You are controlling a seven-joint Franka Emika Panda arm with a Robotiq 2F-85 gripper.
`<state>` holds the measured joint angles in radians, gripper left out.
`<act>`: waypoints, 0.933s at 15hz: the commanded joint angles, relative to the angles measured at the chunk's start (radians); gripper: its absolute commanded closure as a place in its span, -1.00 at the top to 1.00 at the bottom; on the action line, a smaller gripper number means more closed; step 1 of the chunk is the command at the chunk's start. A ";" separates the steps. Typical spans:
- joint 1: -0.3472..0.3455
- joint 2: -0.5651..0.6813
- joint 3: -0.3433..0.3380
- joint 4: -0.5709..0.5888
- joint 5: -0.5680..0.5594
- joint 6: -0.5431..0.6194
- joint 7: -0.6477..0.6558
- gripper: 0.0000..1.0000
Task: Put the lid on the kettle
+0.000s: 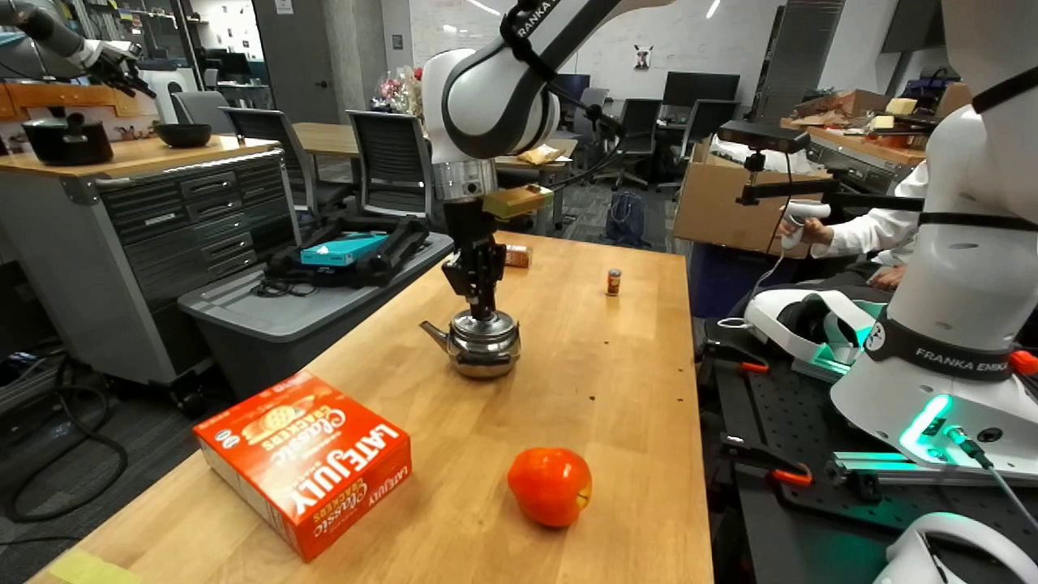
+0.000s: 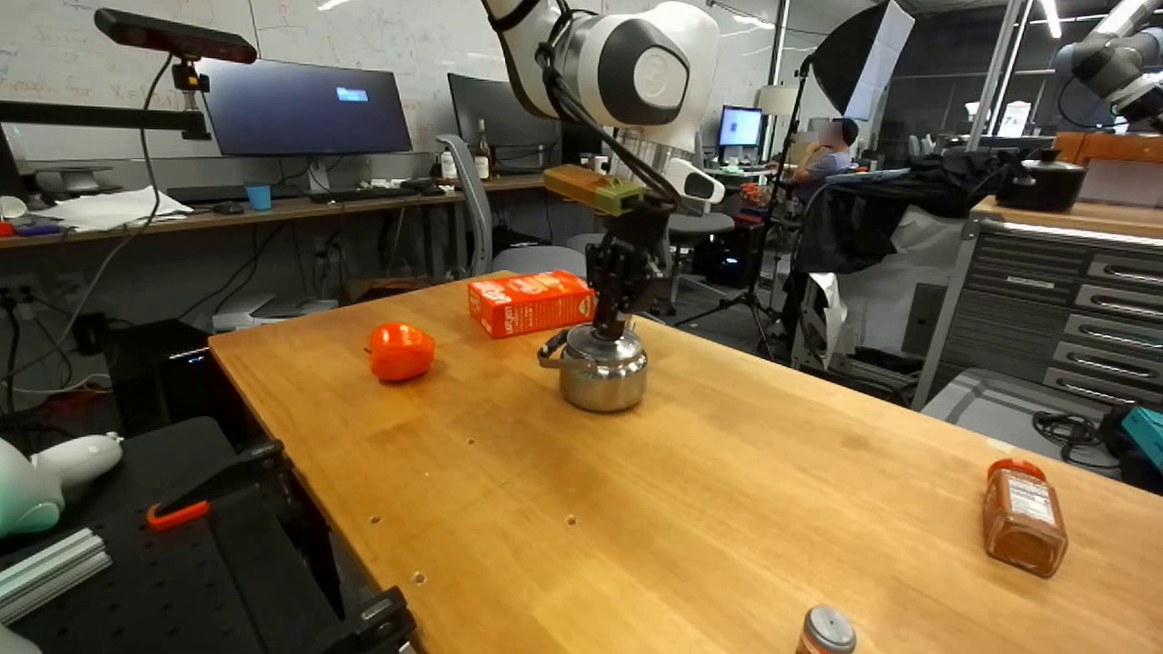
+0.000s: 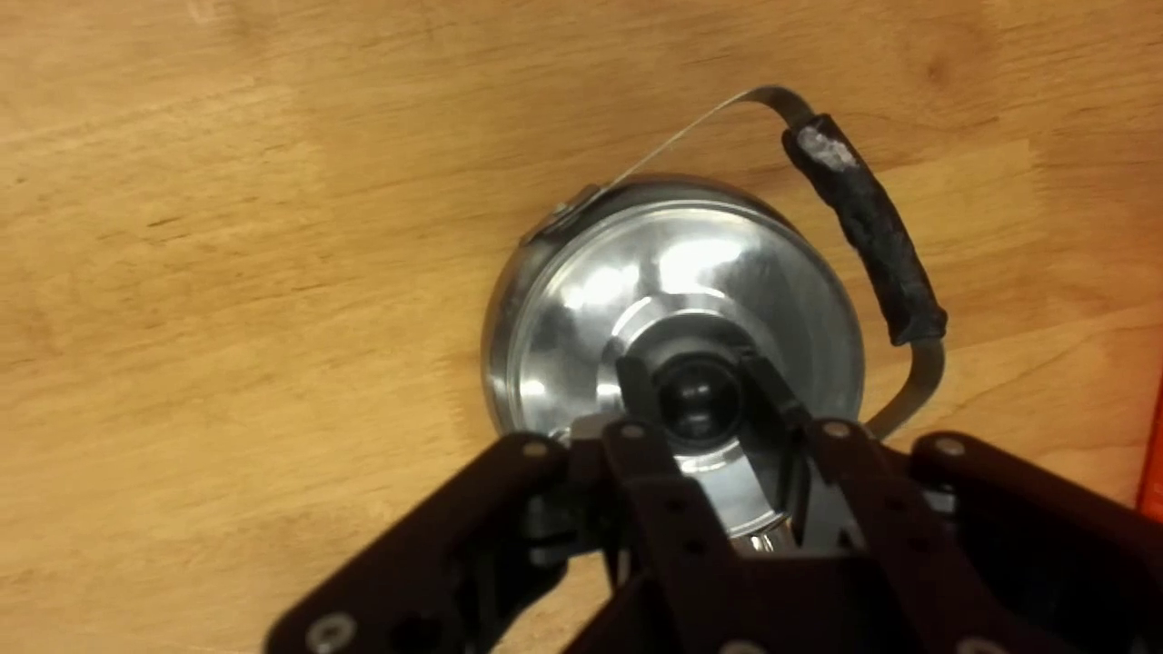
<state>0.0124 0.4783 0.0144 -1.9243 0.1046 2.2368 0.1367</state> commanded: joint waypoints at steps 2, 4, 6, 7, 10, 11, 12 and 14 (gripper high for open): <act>0.017 0.010 -0.027 -0.001 -0.053 0.013 0.016 -0.86; 0.025 0.011 -0.039 -0.001 -0.086 0.010 0.037 -0.86; 0.029 0.015 -0.049 0.000 -0.115 -0.003 0.052 -0.86; 0.029 0.015 -0.052 0.000 -0.125 -0.008 0.057 -0.80; 0.026 -0.005 -0.043 -0.006 -0.124 -0.032 0.052 0.22; 0.026 -0.018 -0.039 -0.011 -0.122 -0.039 0.048 0.35; 0.028 -0.040 -0.032 -0.023 -0.115 -0.044 0.041 0.53; 0.034 -0.087 -0.017 -0.049 -0.108 -0.043 0.028 0.84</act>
<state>0.0267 0.4758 -0.0125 -1.9275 -0.0020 2.2179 0.1725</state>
